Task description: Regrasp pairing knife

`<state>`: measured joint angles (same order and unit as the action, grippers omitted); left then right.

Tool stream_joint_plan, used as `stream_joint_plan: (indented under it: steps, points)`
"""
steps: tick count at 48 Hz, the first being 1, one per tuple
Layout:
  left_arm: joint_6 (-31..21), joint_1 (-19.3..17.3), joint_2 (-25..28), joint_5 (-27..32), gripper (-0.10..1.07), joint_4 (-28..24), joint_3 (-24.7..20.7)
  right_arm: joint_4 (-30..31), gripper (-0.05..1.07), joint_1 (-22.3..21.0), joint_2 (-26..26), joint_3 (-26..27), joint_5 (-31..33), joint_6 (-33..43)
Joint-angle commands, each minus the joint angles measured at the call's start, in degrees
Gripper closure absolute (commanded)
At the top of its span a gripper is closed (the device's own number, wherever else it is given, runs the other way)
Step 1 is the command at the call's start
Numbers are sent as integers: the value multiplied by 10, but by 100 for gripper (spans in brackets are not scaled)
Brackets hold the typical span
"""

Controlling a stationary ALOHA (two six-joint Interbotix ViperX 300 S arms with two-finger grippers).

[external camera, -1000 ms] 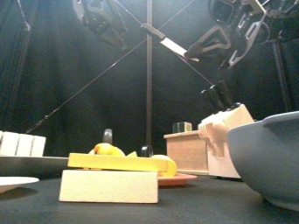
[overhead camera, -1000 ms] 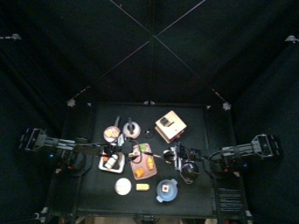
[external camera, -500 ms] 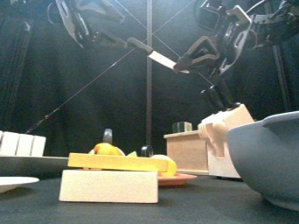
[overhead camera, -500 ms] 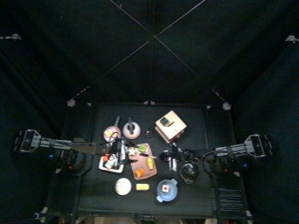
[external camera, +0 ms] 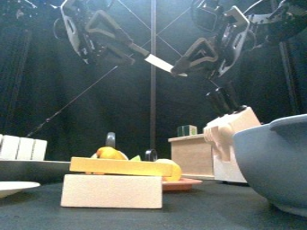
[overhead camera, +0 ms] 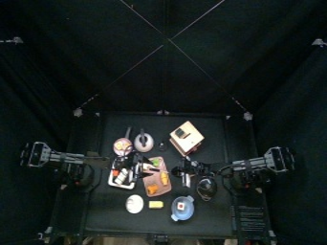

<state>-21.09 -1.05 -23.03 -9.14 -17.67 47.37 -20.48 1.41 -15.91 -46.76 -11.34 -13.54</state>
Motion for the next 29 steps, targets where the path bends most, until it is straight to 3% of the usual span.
stream_joint_plan:
  steps: [1,20,29]
  points:
    - [2,1,-2,-6,19,9,-11,0,63,-3,-7,12,-2,0]
    - [4,1,6,-6,48,11,-7,-1,63,-4,-3,13,-2,0]
    - [6,1,9,-9,54,-1,10,2,63,-4,-4,11,0,0]
